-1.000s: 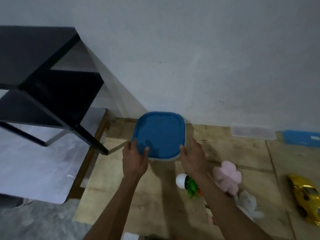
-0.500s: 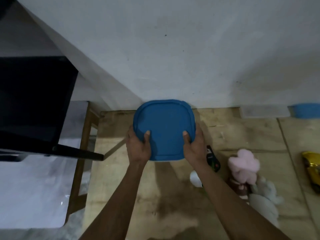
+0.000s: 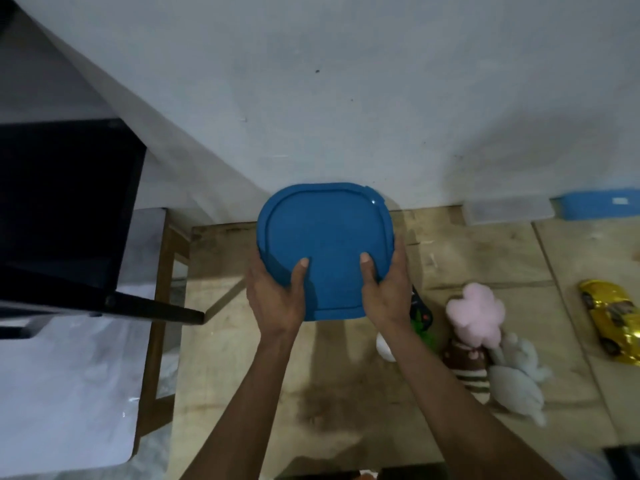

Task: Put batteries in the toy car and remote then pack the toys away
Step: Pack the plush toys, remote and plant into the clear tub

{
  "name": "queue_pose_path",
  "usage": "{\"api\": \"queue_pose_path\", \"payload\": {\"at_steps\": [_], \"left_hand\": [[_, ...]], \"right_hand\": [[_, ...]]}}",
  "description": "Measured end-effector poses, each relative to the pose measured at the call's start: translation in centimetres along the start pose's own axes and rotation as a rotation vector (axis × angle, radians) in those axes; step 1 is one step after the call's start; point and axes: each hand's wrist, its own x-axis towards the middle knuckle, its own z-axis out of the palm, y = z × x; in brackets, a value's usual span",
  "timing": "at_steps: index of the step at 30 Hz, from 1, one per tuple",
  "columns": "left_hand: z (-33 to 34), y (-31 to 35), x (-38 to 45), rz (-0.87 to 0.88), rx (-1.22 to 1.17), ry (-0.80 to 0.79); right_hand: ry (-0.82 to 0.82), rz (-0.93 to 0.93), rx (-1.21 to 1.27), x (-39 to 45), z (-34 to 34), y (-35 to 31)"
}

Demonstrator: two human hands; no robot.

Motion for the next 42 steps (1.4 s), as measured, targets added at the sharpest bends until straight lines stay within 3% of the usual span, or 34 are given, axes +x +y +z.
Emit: {"api": "queue_pose_path", "payload": {"at_steps": [10,15,20,26,33,42], "left_hand": [[-4.1,-0.7,-11.1,0.057,0.169,-0.045],[-5.8,-4.9,-19.8,-0.025,0.239,-0.093],[-7.6,-9.5,-25.7,-0.141,0.344,-0.191],[-8.4,-11.4,-23.8,-0.191,0.413,-0.237],[-6.9,-13.5,-18.2,-0.142,0.616,-0.314],[-7.1,-15.2,-17.9,-0.102,0.833,-0.366]], "right_hand": [[-0.016,-0.154,-0.005,-9.3,-5.2,2.3],[-0.112,-0.138,-0.011,-16.0,-6.6,8.4],[-0.211,-0.01,-0.095,-22.5,-6.4,13.4],[-0.285,0.018,-0.183,-22.2,-4.1,13.5],[-0.203,-0.012,-0.443,-18.9,-0.4,13.2],[-0.195,-0.022,-0.729,-19.3,0.7,13.3]]}}
